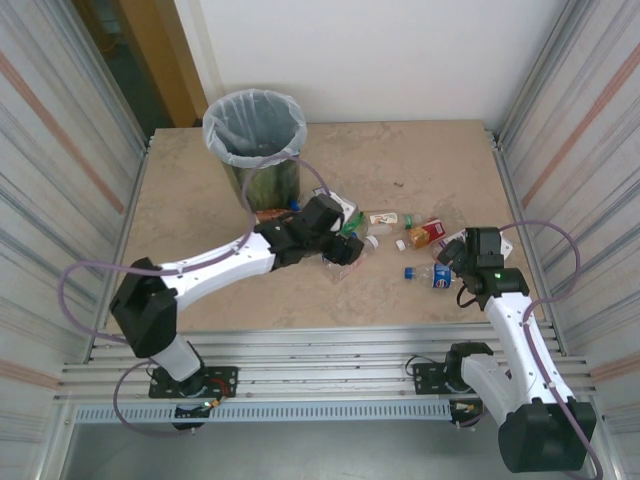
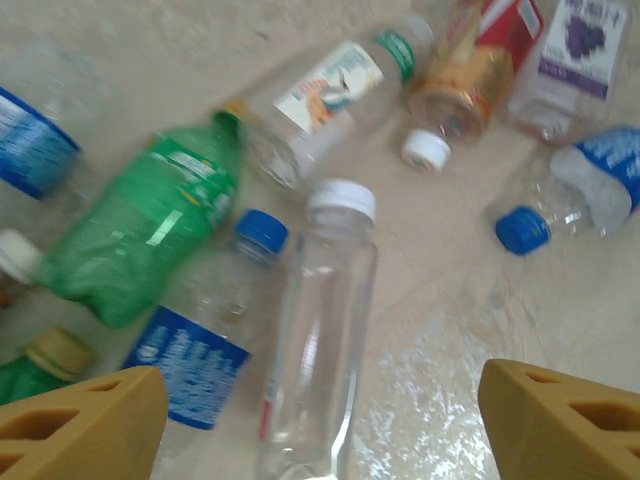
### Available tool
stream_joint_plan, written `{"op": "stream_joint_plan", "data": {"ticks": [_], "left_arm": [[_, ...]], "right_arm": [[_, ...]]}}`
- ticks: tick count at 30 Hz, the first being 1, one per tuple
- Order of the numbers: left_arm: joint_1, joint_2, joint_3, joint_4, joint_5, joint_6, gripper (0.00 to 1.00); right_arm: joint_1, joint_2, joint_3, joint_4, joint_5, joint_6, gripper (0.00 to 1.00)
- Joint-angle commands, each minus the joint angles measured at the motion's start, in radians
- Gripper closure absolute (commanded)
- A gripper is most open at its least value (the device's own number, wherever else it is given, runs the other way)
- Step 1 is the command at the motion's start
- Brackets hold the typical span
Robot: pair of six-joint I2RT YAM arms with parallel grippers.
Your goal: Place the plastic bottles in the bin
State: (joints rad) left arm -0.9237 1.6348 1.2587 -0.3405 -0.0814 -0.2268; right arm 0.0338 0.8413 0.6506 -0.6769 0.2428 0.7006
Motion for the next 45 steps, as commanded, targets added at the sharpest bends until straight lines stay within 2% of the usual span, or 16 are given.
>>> {"op": "stream_joint_plan", "data": {"ticks": [1, 9, 16, 21, 26, 45], "left_arm": [[-0.040, 0.057, 0.033, -0.040, 0.015, -0.040, 0.20], [-0.071, 0.192, 0.118, -0.116, -0.044, -0.018, 0.21], [-0.072, 0.230, 0.143, -0.154, -0.139, 0.002, 0.21], [-0.072, 0.259, 0.153, -0.162, -0.150, 0.006, 0.22], [-0.072, 0.297, 0.166, -0.163, -0.162, 0.007, 0.30], [-0.072, 0.381, 0.211, -0.171, -0.145, 0.023, 0.46]], "right_arm": [[0.009, -0.016, -0.008, -0.019, 0.024, 0.029, 0.02], [0.009, -0.023, -0.014, -0.026, 0.031, 0.026, 0.02], [0.008, -0.019, -0.017, -0.020, 0.034, 0.023, 0.02], [0.009, -0.006, -0.020, -0.010, 0.032, 0.028, 0.02], [0.009, 0.002, -0.019, -0.010, 0.038, 0.036, 0.02], [0.009, 0.002, -0.019, -0.016, 0.050, 0.040, 0.02]]}}
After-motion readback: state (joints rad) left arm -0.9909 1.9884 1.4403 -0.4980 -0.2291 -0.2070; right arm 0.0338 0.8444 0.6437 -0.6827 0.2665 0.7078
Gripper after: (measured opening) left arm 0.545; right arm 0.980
